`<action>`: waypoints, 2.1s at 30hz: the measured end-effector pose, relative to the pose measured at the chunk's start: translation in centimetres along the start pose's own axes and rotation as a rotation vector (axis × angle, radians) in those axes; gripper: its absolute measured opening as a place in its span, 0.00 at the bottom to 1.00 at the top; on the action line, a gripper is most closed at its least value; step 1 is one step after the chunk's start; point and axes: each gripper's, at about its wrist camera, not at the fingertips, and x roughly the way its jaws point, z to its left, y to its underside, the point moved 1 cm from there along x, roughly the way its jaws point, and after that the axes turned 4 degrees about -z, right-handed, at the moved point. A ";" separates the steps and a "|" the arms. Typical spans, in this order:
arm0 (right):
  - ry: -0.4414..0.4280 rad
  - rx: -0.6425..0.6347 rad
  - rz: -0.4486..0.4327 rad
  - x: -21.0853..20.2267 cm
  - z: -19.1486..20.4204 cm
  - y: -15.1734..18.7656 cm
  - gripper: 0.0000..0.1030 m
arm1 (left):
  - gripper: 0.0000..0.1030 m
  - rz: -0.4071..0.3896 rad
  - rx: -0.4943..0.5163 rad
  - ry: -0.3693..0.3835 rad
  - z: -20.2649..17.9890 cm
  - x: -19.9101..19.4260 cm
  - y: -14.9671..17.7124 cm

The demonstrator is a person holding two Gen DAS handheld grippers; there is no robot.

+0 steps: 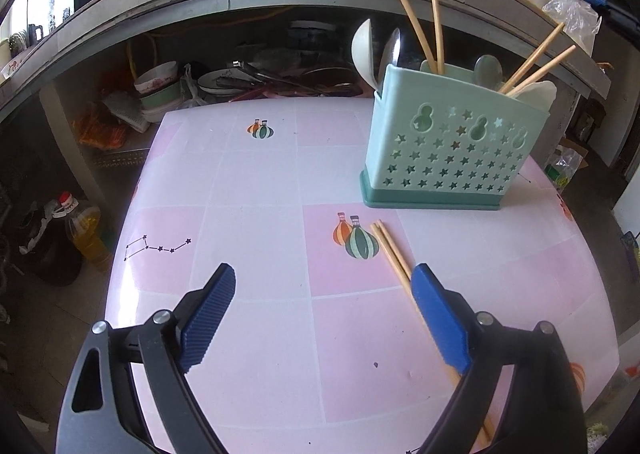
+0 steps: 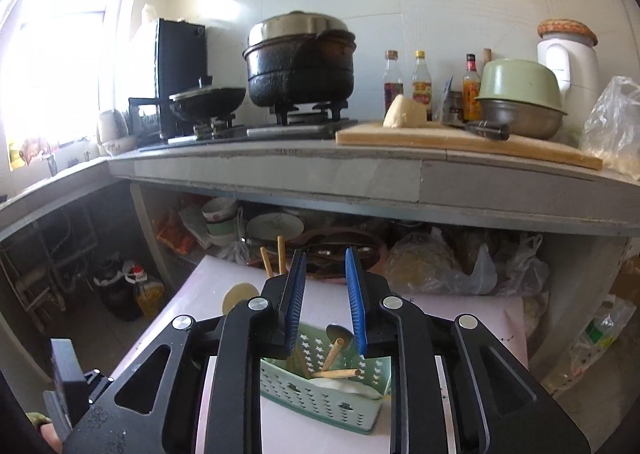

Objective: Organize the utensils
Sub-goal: 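Lower the chopstick into the holder and open the right tool, then move both tools down to the last two chopsticks and close the left tool, then grasp the other chopstick with the right tool while the left tool holds its chopstick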

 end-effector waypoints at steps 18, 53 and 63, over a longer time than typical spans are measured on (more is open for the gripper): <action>-0.119 0.125 0.448 -0.5 2.9 14.3 0.38 | 0.85 0.089 0.036 -0.074 -0.9 1.4 0.2; -0.069 0.287 0.686 0.3 2.3 22.4 0.38 | 0.03 0.168 0.043 0.173 -5.3 3.4 4.4; -0.193 0.190 0.705 3.1 6.5 22.3 0.38 | 0.03 0.167 -0.003 0.096 -2.8 3.0 4.4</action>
